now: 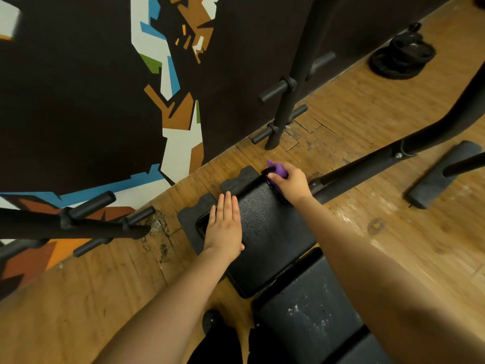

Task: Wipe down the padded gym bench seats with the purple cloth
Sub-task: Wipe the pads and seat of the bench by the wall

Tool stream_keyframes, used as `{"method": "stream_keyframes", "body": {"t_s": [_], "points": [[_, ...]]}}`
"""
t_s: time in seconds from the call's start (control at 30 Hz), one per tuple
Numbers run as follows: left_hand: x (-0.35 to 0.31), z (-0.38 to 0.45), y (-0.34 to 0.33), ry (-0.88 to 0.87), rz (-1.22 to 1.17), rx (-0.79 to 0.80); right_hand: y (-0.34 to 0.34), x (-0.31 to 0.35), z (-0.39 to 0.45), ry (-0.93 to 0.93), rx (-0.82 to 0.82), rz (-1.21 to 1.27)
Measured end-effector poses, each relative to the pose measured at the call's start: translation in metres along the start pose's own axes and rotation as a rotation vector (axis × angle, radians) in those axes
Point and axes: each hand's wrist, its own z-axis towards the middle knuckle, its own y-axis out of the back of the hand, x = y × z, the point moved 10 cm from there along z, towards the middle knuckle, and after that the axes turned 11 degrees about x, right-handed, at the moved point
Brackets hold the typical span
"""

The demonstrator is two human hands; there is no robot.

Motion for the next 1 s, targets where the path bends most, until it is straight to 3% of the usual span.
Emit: {"method": "stream_keyframes", "body": {"t_s": [0.27, 0.5, 0.73, 1.0], "points": [[-0.002, 0.003, -0.002, 0.004, 0.019, -0.004, 0.019, -0.106, -0.091, -0.194, -0.151, 0.156], [-0.001, 0.002, -0.001, 0.009, 0.009, -0.006, 0.021, -0.135, -0.111, -0.353, -0.077, 0.208], [-0.001, 0.001, -0.001, 0.000, 0.015, -0.010, 0.008, -0.149, -0.117, -0.521, -0.084, 0.656], [-0.002, 0.002, 0.000, 0.020, 0.012, -0.018, 0.004, -0.142, -0.120, -0.359, -0.362, 0.560]]}}
